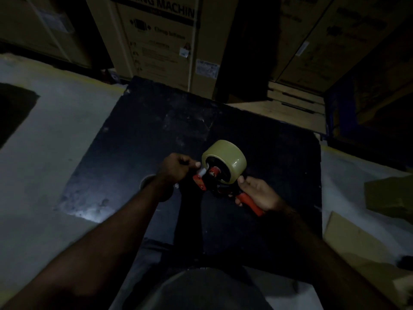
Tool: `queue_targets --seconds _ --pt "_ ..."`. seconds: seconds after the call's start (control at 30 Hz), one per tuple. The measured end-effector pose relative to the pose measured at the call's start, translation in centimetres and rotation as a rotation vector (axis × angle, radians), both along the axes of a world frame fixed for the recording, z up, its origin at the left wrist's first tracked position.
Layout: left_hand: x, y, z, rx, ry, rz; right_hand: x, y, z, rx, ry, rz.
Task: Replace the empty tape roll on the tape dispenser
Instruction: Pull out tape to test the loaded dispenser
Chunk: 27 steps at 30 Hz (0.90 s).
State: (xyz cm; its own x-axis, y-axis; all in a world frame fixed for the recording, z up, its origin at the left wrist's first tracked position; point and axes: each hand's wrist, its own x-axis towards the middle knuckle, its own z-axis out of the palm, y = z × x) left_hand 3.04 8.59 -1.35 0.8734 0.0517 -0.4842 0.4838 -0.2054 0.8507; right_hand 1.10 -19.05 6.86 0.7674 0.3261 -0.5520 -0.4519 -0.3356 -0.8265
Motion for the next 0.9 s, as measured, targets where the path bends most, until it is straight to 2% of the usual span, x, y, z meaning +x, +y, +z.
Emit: queue_targets --seconds 0.17,0.37,0.63,0.77,0.9 --pt "0.2 -0.7 0.7 0.009 0.071 0.071 0.1 -1.3 -0.9 -0.034 0.003 0.048" --pt "0.1 -1.0 0.4 0.004 0.036 -0.004 -0.6 -2.4 -2.7 -0.135 0.021 0.079" --pt "-0.3 -1.6 -0.9 0.105 0.058 -0.018 -1.1 -2.8 -3.5 -0.067 0.124 -0.002" --pt "-0.7 -2.2 -1.0 0.136 0.055 0.001 -1.5 -2.6 -3.4 0.011 0.237 -0.004" --pt "-1.0 -2.7 -0.7 0.164 0.044 -0.018 -2.1 -2.6 -3.1 -0.028 0.156 0.034"
